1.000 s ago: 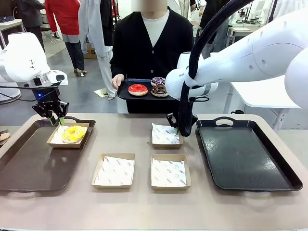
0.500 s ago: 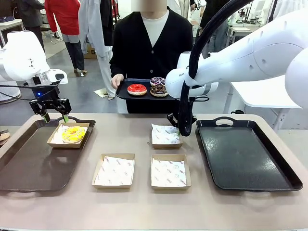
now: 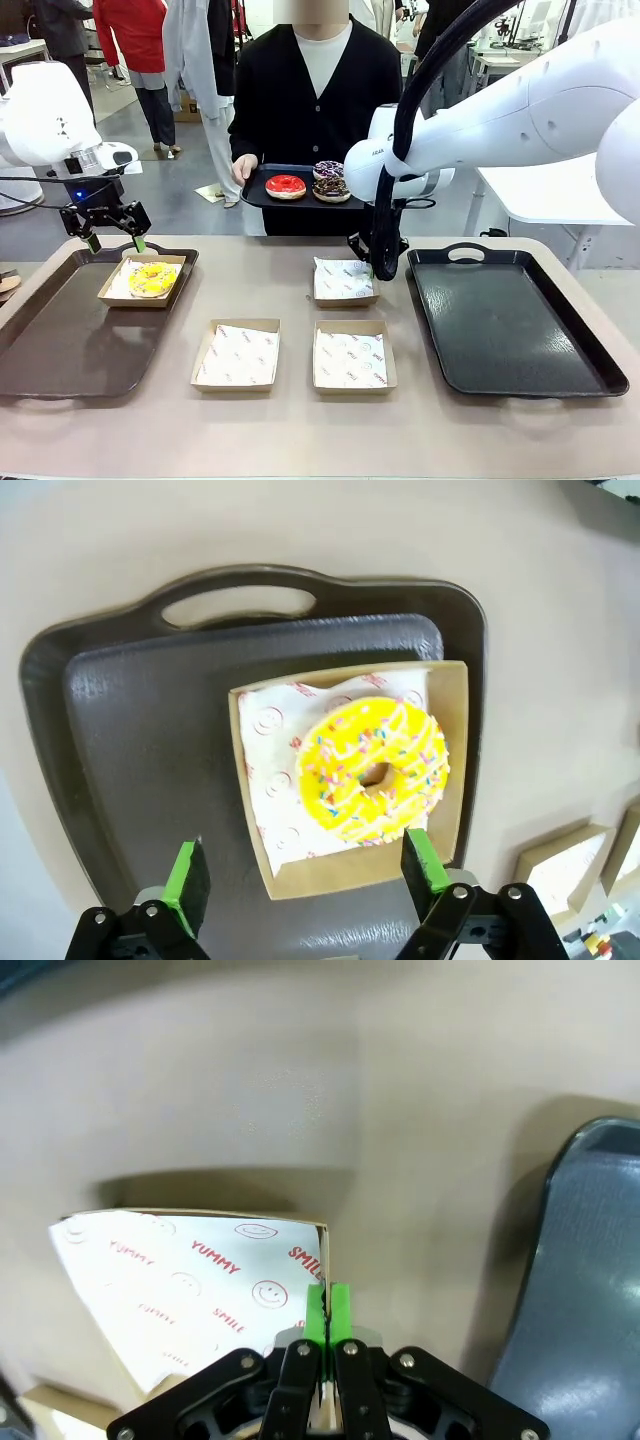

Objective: Individually package the donuts and arrange them on the tray.
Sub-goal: Place the picked Paper togo box on the Handle tray while simultaneously picking up another Paper togo box from the table with the other hand.

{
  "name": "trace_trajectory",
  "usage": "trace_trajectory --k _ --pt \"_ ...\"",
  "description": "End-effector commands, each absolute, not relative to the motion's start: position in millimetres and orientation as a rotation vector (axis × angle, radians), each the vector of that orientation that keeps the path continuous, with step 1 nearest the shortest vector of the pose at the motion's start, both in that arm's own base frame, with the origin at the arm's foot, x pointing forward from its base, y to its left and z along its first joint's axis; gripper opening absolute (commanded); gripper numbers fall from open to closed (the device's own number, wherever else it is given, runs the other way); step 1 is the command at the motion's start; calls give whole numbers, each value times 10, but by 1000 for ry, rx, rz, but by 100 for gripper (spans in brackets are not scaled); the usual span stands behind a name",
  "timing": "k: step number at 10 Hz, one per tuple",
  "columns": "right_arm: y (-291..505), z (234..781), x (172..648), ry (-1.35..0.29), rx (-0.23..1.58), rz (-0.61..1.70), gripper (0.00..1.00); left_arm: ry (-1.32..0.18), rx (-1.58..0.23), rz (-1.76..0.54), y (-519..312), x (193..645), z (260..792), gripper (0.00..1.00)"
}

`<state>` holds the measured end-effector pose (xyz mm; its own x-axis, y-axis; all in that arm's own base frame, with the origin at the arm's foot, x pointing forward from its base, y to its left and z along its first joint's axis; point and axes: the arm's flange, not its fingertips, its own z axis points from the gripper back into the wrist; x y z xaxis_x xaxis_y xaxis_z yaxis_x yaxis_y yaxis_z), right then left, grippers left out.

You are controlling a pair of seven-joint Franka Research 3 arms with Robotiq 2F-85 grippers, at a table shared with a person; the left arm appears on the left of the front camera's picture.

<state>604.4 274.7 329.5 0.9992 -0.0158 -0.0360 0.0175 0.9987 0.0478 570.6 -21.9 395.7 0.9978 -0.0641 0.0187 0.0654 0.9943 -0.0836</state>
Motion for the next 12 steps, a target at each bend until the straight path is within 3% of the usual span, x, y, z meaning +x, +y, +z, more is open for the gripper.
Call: trace_trajectory --k 1,5,9,12 --pt "2722 3555 5898 50 36 -28 0 -2 -154 -92 -196 5479 4056 100" --pt "2581 4217 5751 28 -21 -35 0 -61 -485 -98 -79 4798 4346 100" --pt "2553 4568 5817 26 -39 -55 0 -117 -966 -150 143 4051 4550 100" --pt "2534 4640 5932 19 -35 -78 0 -69 -1179 -135 493 3966 4479 100"
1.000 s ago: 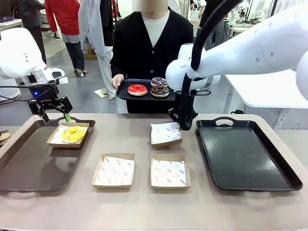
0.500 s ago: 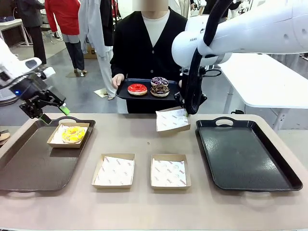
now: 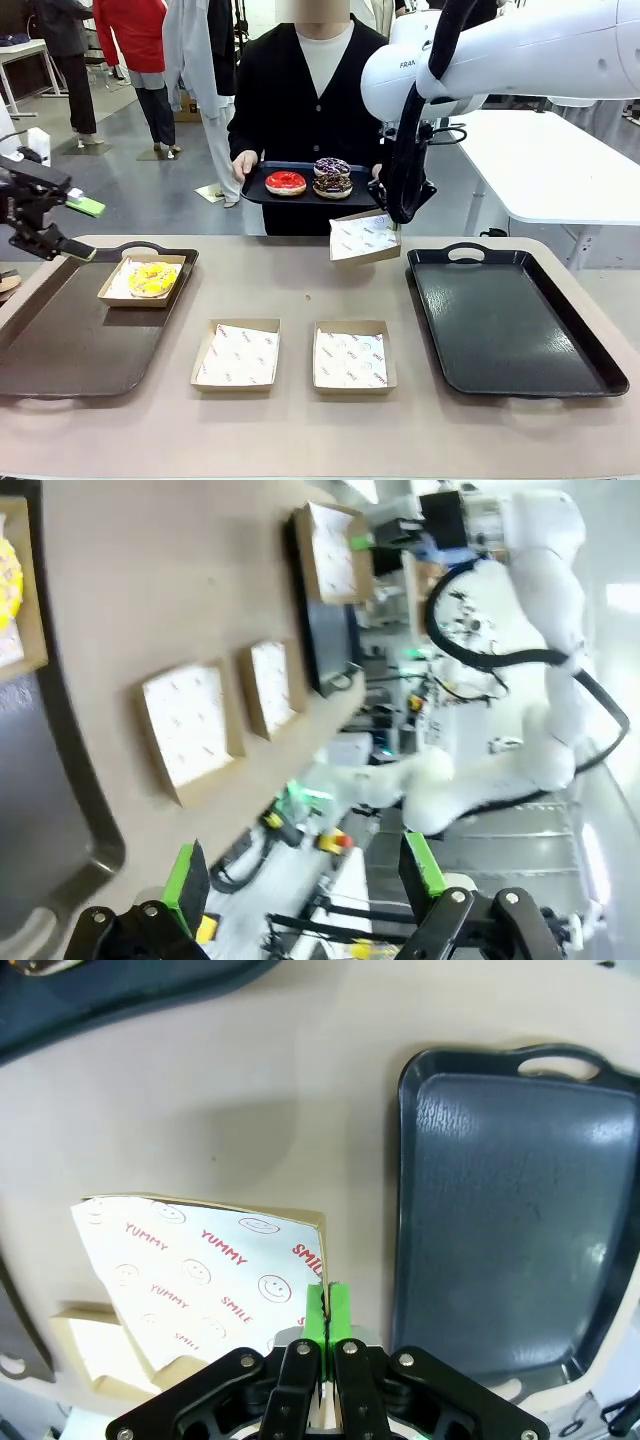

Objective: Individually package the donuts and arrange them on the tray.
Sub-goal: Place the picked Paper togo box on the Handle tray while simultaneously picking up another Paper togo box from the table with the other hand.

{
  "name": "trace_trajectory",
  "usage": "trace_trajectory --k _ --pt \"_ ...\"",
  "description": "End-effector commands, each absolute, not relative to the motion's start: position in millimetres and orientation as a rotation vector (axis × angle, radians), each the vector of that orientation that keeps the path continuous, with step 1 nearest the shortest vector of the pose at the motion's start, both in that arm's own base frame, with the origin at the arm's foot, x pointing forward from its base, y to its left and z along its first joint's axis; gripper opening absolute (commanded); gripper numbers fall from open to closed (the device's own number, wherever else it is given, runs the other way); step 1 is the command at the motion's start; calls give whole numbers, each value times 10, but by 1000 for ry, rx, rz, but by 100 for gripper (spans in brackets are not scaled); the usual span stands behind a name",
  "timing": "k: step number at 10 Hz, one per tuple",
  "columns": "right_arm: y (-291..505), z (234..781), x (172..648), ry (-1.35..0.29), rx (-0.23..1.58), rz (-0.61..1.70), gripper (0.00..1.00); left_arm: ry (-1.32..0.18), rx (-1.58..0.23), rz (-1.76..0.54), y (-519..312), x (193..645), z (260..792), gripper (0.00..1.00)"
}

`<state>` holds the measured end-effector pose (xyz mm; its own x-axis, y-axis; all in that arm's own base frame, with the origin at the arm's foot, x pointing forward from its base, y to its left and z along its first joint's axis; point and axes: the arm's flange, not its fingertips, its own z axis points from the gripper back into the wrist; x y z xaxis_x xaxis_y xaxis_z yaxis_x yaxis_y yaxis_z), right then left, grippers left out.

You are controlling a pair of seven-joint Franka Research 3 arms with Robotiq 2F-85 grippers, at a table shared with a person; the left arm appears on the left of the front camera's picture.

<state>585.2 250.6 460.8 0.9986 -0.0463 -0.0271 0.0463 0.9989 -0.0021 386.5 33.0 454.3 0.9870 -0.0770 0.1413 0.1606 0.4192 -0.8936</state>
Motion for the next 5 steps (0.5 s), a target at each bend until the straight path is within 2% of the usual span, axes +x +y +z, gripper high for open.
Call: trace_trajectory --k 1,3,5 --pt "2547 4684 5931 13 -31 -83 0 -44 -1199 -117 660 3972 4454 100" --pt "2550 4784 5955 -8 -19 -97 0 48 -1210 -114 917 4087 4226 100" --pt "2579 4871 5980 -20 -7 -103 0 78 -1224 -68 1060 4134 4063 100"
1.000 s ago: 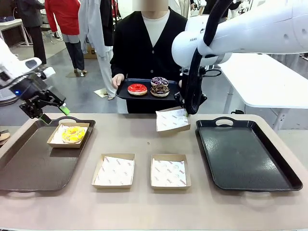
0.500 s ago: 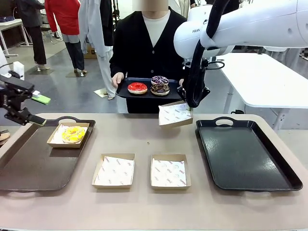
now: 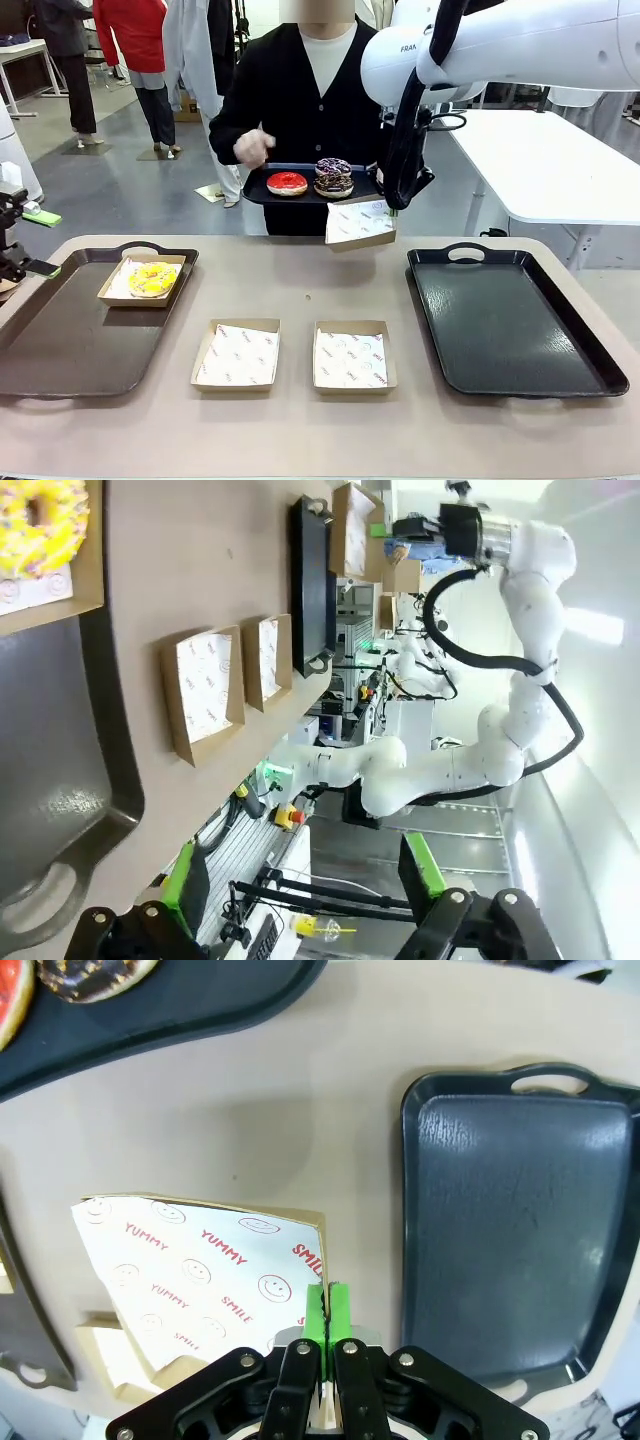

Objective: Individually package the donuts and arrange them on the tray.
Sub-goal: Place the picked Paper togo box on the Handle tray while simultaneously picking up another Paper togo box from the table with the other hand.

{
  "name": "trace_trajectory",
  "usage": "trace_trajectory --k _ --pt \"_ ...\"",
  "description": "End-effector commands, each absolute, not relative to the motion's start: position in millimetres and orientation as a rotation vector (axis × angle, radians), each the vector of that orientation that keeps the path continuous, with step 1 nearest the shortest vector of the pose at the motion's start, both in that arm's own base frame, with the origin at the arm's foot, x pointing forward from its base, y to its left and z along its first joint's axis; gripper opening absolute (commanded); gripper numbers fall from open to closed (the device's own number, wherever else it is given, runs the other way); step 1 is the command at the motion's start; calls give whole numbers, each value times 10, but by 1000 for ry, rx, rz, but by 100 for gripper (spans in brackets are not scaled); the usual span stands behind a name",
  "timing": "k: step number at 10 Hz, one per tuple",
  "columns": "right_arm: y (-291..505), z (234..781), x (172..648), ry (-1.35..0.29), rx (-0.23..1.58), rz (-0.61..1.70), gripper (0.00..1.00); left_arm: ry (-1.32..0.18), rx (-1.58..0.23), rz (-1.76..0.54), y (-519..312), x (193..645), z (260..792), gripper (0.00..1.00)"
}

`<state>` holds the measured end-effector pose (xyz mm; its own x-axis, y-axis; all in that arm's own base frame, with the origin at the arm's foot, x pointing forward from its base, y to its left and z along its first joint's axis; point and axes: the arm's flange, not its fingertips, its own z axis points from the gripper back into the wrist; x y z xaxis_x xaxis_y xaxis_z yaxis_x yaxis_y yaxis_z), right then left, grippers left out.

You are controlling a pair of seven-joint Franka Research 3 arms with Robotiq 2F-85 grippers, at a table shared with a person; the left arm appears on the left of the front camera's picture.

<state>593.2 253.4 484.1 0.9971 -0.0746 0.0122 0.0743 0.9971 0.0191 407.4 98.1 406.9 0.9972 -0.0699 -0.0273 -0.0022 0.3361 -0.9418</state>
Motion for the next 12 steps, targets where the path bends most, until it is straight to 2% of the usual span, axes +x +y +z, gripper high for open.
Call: trace_trajectory --k 1,8,12 --pt "2612 4899 6012 -23 -11 -108 0 85 -1218 -43 1150 4169 3969 100" --pt "2650 4900 6200 23 -35 -121 0 111 -1212 77 1521 4303 3687 100" --pt "2604 4877 6095 13 6 -108 0 95 -1220 83 1481 4295 3643 100"
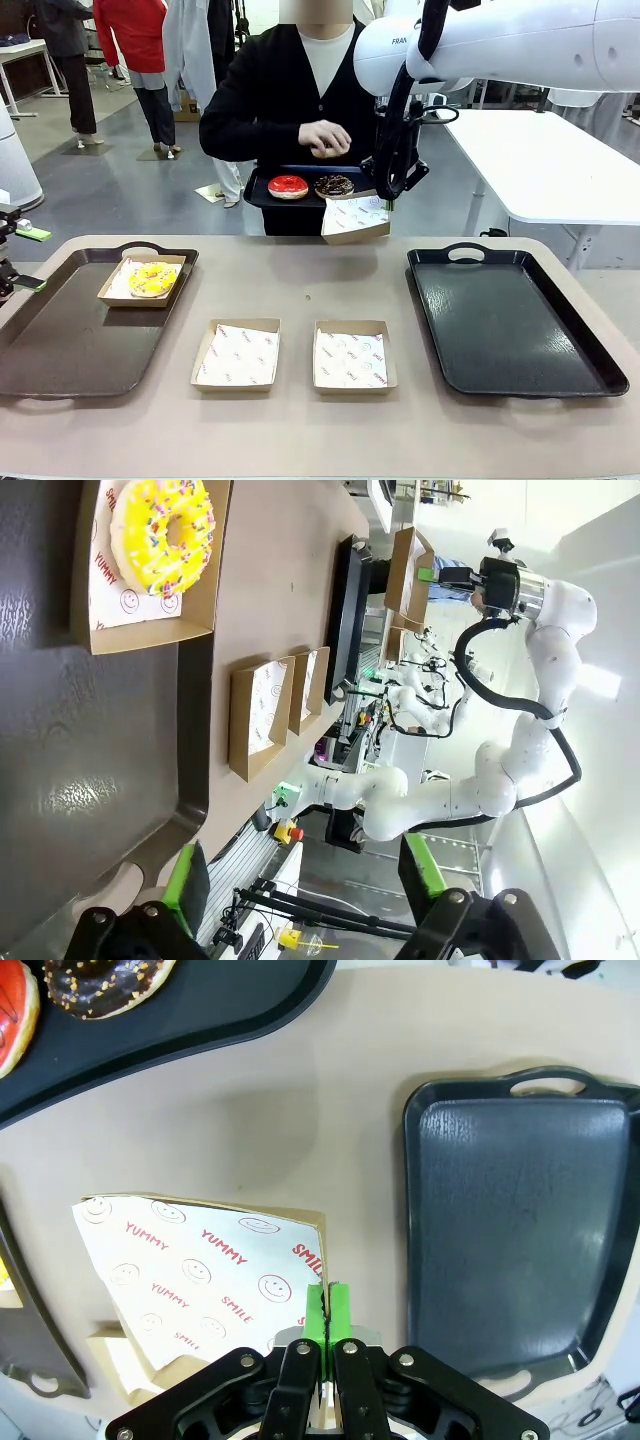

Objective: Individually package the donuts and arrange them on the tray.
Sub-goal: Place the picked Paper togo box on the Handle tray while simultaneously picking up another Paper togo box from the table with the other hand.

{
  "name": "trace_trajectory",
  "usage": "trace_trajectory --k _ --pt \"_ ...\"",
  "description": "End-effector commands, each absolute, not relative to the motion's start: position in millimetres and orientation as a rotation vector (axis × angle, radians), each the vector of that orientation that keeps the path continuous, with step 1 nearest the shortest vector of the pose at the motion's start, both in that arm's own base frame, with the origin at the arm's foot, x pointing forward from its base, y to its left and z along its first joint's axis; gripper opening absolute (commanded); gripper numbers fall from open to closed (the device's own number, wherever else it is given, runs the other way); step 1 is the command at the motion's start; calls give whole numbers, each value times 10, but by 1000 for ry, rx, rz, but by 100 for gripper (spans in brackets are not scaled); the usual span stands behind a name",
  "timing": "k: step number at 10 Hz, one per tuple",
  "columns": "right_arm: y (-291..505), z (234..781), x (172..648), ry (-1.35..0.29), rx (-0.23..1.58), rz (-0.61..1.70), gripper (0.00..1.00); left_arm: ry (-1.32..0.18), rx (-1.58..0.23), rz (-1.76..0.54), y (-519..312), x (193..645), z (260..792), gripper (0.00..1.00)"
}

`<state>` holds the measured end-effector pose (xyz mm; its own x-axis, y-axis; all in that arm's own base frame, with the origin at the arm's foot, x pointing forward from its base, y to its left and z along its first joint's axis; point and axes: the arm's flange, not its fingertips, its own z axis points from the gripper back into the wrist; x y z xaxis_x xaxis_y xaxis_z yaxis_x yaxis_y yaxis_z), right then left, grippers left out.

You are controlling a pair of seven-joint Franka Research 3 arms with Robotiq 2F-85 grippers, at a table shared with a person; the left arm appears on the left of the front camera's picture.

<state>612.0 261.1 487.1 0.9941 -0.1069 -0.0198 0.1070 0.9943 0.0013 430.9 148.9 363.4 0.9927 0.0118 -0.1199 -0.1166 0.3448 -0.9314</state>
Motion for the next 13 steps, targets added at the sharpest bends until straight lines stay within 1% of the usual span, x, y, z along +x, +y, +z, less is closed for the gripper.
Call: trace_trajectory --k 1,13 --pt "2604 4877 6095 13 6 -108 0 95 -1220 83 1481 4295 3643 100" --pt "2604 4877 6095 13 6 -108 0 95 -1220 83 1481 4295 3643 100"
